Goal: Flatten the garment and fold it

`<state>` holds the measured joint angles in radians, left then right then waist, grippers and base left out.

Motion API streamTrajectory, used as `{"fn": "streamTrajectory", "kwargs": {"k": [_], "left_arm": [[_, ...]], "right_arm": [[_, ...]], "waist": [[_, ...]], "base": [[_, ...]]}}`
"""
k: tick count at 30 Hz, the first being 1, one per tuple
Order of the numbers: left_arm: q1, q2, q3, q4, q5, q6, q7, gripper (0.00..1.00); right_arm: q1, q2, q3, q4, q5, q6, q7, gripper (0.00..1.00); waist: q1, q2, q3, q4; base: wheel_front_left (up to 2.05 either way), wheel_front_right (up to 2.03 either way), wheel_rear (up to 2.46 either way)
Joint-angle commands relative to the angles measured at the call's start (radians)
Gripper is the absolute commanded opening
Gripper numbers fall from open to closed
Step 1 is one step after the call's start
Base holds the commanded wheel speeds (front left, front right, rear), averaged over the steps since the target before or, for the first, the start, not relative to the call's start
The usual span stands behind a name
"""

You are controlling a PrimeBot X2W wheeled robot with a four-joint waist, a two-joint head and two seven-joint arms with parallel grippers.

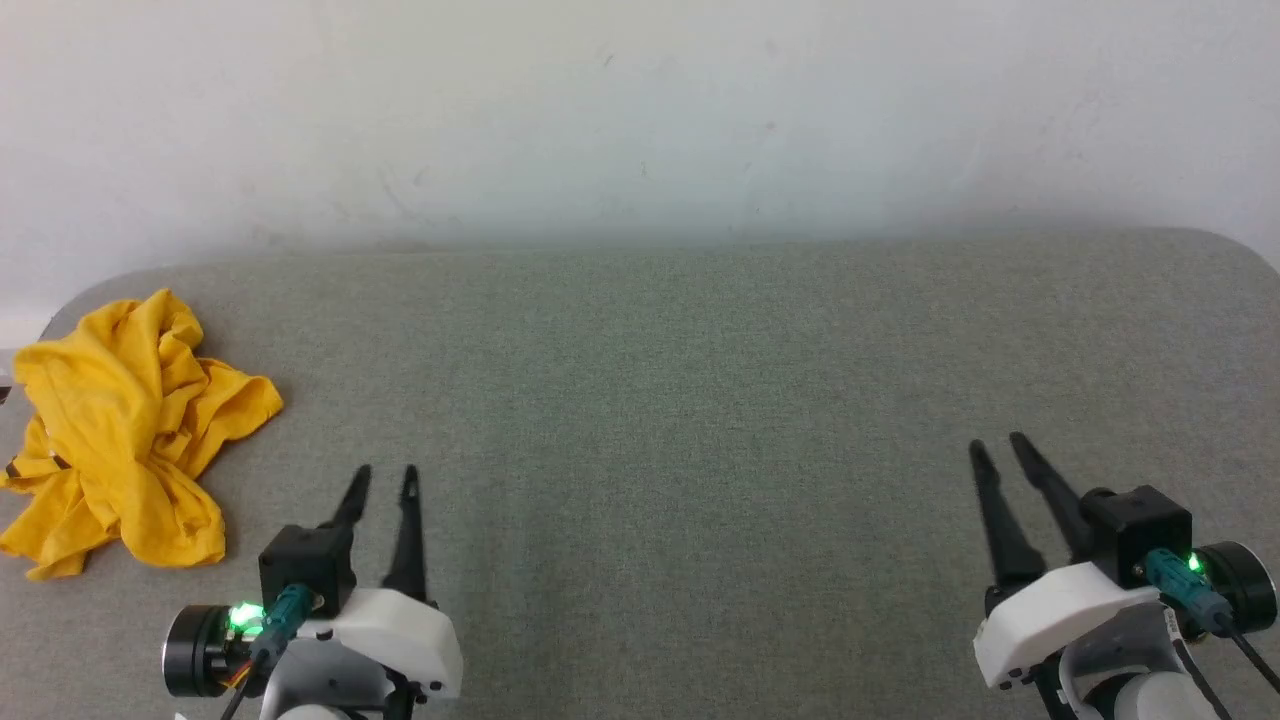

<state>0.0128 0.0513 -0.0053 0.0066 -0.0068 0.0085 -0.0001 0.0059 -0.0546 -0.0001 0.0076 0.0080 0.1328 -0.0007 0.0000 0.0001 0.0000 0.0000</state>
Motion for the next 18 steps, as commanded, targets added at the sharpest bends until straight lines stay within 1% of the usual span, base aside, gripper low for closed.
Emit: {"fn": "streamTrajectory", "kwargs": {"k": [1,18], "left_arm": [[0.0,0.0,-0.001,0.001,-0.002,0.0,-0.003,1.0],[0.003,0.0,-0.013,0.014,-0.033,0.008,-0.036,1.0]], "right_arm": [[0.001,0.0,-0.001,0.001,0.003,0.0,-0.003,1.0],[0.003,0.001,-0.014,0.003,0.027,0.0,-0.036,1.0]], "waist": [[0.0,-0.0001,0.0,0.0],[0.0,-0.0001,0.004,0.001]], "base": [[0.0,0.0,0.0],[0.0,0.0,0.0]]}}
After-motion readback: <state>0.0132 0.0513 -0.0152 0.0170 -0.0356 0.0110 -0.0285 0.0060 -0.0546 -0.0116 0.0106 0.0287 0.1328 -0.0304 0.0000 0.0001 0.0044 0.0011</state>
